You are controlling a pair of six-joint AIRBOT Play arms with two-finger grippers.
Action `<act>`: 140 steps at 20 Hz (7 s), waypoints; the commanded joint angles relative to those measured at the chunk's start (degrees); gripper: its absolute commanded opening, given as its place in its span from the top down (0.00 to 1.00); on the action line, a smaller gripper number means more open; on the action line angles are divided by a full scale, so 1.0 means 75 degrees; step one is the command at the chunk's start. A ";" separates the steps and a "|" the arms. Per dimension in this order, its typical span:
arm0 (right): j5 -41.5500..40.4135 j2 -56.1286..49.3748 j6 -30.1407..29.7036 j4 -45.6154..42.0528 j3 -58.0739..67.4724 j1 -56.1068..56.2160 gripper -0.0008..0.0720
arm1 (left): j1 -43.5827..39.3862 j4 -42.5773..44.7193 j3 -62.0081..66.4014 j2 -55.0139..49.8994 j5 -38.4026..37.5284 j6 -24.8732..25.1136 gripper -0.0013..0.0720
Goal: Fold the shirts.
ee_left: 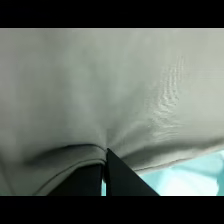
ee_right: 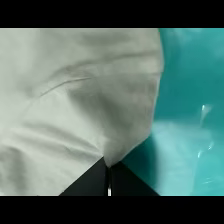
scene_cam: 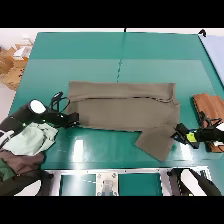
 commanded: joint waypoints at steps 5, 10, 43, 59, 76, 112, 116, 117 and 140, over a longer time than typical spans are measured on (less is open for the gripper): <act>0.0903 0.0393 0.0347 0.0210 0.1699 0.0000 0.97 | 0.0006 0.0697 0.1542 0.0006 -0.1684 -0.0274 0.95; 0.0041 -0.0146 0.0233 0.1338 0.2646 0.0332 0.97 | 0.0006 0.0994 0.2996 -0.0458 -0.1247 -0.0099 0.95; 0.1655 -0.8778 -0.3523 0.2853 0.8839 0.0256 0.09 | 0.1894 0.0632 1.0203 -0.5843 -0.2949 -0.0391 0.05; 0.2022 -0.8460 -0.3314 0.2981 0.9684 0.0816 0.97 | -0.0283 0.0306 1.0200 -0.6044 -0.1545 0.0446 0.92; 0.3488 -0.5799 -0.1894 0.2731 1.1060 0.2585 0.97 | -0.3666 -0.1754 1.0509 -0.8390 0.0889 0.0764 0.95; 0.0603 -0.8148 0.0009 0.2422 0.9938 0.4284 0.21 | 0.1979 0.0440 1.0107 -0.4304 -0.3850 0.2162 0.95; -0.0408 -0.8174 -0.0562 0.2906 0.8402 0.4485 0.20 | 0.1982 0.0682 1.0107 -0.4304 -0.3847 0.2159 0.95; -0.0688 -0.8204 -0.0854 0.3334 0.8204 0.4631 0.20 | 0.1982 0.0720 1.0107 -0.4304 -0.3847 0.2157 0.95; 0.0242 -0.4902 -0.0819 0.3678 0.9672 -0.0513 0.97 | 0.1979 0.0737 1.0107 -0.4304 -0.4115 0.2075 0.95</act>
